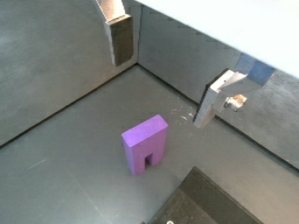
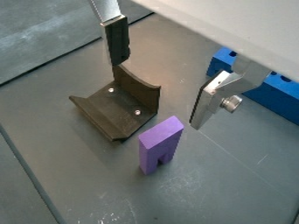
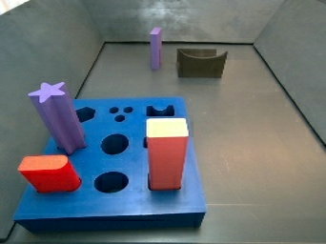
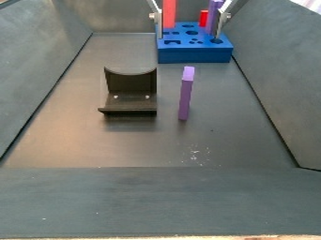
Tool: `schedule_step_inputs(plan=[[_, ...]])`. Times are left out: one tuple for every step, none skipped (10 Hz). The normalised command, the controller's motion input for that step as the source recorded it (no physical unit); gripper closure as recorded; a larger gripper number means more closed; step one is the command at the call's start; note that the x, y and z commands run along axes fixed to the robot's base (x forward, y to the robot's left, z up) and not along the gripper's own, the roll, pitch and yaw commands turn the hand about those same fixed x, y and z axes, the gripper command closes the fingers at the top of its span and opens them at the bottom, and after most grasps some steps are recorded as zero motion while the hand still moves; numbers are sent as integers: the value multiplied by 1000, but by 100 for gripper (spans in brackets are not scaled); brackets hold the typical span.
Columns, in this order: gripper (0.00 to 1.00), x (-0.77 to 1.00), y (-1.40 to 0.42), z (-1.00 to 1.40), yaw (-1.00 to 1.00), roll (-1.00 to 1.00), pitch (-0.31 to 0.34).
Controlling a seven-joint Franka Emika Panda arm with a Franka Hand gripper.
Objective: Pick up the double-square object. Move up. Rotate the double-square object. Move to above the board. Insert the double-square object.
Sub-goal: Pick up the double-square object.
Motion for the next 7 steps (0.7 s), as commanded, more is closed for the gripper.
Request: schedule_step_inputs(plan=[[0, 0, 0, -17, 0, 46, 20], [0, 0, 0, -323, 0, 0, -226], [0, 3, 0, -831, -46, 20, -309], [0, 43, -183, -1000, -89, 171, -263], [0, 14, -249, -1000, -109, 111, -277], [0, 37, -329, -1000, -177, 86, -286], [0, 31, -266, -1000, -171, 63, -226]])
